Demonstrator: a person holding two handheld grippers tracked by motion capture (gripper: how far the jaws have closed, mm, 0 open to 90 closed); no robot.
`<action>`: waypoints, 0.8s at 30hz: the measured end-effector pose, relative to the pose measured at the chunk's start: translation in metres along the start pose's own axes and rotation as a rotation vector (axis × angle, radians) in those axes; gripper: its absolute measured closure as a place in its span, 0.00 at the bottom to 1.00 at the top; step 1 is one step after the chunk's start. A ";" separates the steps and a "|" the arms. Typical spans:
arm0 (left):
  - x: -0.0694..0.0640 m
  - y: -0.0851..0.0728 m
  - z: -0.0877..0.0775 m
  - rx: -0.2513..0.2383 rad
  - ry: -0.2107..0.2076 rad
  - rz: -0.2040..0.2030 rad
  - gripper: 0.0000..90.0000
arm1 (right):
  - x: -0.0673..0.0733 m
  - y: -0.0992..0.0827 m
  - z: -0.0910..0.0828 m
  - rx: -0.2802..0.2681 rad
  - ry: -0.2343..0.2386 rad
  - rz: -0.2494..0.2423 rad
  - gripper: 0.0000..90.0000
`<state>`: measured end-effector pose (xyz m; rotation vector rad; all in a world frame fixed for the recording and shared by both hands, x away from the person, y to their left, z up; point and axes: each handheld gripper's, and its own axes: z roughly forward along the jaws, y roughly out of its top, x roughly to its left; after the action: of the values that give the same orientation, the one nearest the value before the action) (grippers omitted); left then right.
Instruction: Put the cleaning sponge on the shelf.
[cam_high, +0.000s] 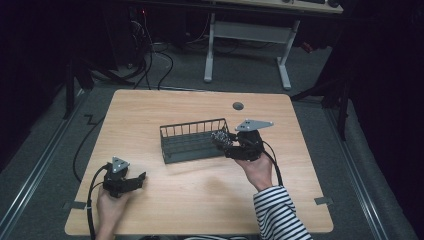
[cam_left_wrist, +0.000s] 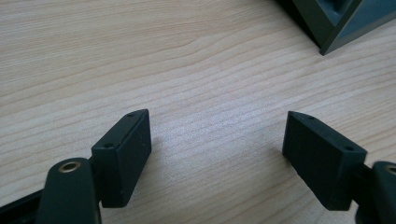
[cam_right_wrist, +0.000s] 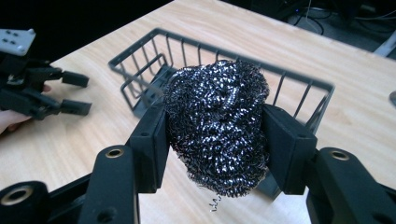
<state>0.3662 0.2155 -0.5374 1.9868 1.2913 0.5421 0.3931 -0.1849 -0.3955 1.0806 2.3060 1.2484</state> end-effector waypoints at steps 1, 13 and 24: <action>0.000 0.000 0.000 0.000 0.000 0.000 0.27 | -0.001 0.003 0.001 0.001 -0.005 -0.003 0.52; 0.000 0.000 0.000 -0.001 0.000 -0.001 0.27 | -0.017 0.029 0.029 0.038 -0.068 0.004 0.51; -0.001 0.000 0.000 0.003 0.008 0.006 0.28 | -0.023 0.037 0.061 0.101 -0.099 0.011 0.51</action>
<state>0.3664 0.2145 -0.5374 1.9930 1.2923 0.5514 0.4610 -0.1533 -0.4023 1.1629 2.3120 1.0673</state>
